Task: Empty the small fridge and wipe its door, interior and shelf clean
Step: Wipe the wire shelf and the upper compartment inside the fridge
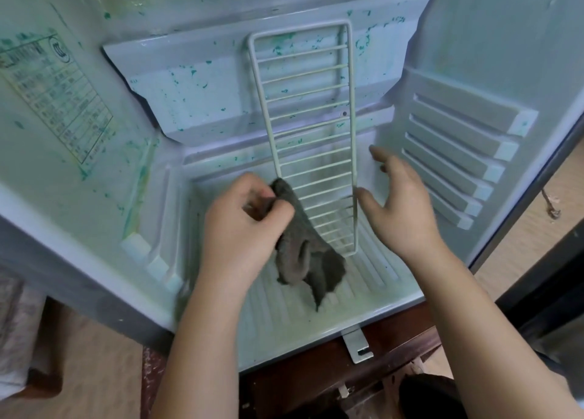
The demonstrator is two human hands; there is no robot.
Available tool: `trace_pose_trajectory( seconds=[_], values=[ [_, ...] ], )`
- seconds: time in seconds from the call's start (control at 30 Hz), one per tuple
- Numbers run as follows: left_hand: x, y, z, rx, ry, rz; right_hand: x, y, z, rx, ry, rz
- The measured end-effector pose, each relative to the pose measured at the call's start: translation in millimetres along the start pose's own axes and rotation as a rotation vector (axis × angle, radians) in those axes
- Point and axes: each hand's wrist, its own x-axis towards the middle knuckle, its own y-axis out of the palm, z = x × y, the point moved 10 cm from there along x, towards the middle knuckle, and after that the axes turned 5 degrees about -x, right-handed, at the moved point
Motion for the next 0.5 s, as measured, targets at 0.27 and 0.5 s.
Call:
trace_pose_trajectory(
  seconds=[0.27, 0.5],
  values=[
    [7, -28, -13, -0.118, 0.176, -0.341, -6, 38, -6, 0.562, 0.181, 0.169],
    [30, 8, -4, -0.336, 0.105, -0.155, -7, 36, -14, 0.585, 0.203, 0.144]
  ],
)
